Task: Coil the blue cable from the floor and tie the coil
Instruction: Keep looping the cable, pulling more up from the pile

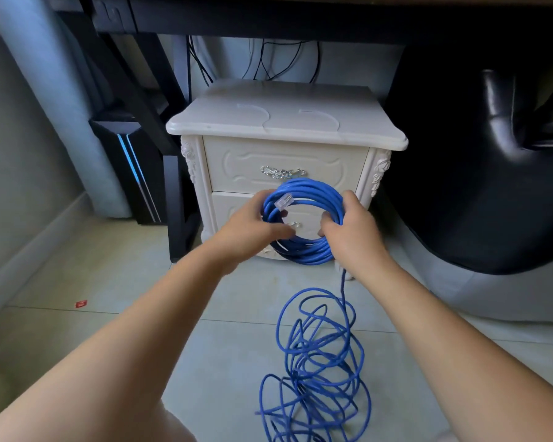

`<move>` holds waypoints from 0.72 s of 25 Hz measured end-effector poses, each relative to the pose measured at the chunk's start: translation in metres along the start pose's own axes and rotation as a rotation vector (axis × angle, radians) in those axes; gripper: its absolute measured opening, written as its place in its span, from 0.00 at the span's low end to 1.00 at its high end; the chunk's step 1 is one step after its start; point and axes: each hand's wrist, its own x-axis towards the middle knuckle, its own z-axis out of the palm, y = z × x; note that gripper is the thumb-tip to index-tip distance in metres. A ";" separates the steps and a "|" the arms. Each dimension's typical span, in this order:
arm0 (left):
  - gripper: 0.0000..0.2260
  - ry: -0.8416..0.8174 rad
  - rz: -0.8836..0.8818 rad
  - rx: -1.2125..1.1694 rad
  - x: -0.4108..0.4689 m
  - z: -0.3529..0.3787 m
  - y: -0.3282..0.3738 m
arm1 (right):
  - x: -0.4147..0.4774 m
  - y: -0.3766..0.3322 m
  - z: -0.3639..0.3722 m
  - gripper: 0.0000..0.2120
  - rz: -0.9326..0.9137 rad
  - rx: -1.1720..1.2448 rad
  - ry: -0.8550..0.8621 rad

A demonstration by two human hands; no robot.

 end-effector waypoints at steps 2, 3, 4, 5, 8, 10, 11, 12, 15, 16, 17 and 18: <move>0.35 -0.146 0.015 0.088 -0.004 -0.005 -0.002 | 0.001 0.002 -0.005 0.06 -0.007 -0.196 -0.042; 0.39 -0.149 0.062 0.163 -0.005 -0.003 -0.001 | 0.001 0.002 -0.006 0.06 -0.018 -0.285 -0.064; 0.40 -0.118 0.132 0.262 -0.006 0.000 0.000 | -0.001 0.000 -0.006 0.07 -0.040 -0.363 -0.086; 0.41 -0.081 0.211 0.362 -0.007 0.004 0.001 | -0.002 -0.003 -0.006 0.08 -0.079 -0.432 -0.102; 0.36 0.016 0.336 0.634 -0.002 0.018 0.000 | -0.007 -0.010 0.000 0.14 -0.231 -0.585 -0.126; 0.23 0.151 0.280 0.681 0.004 0.023 -0.003 | -0.010 -0.013 0.003 0.15 -0.298 -0.638 -0.110; 0.14 0.212 0.265 0.690 0.006 0.025 -0.002 | -0.011 -0.012 0.003 0.14 -0.318 -0.632 -0.089; 0.07 0.248 0.260 0.694 0.006 0.027 -0.002 | -0.012 -0.012 0.002 0.14 -0.321 -0.598 -0.070; 0.02 0.266 0.241 0.616 0.007 0.028 0.000 | -0.008 -0.008 -0.002 0.14 -0.181 -0.358 -0.046; 0.02 0.273 0.227 0.576 0.007 0.027 0.000 | -0.007 -0.007 -0.003 0.15 -0.112 -0.282 -0.073; 0.03 0.285 0.211 0.536 0.007 0.026 0.001 | -0.006 -0.004 -0.003 0.17 -0.058 -0.223 -0.112; 0.03 0.298 0.195 0.494 0.006 0.025 0.001 | -0.006 0.000 -0.003 0.20 -0.013 -0.175 -0.161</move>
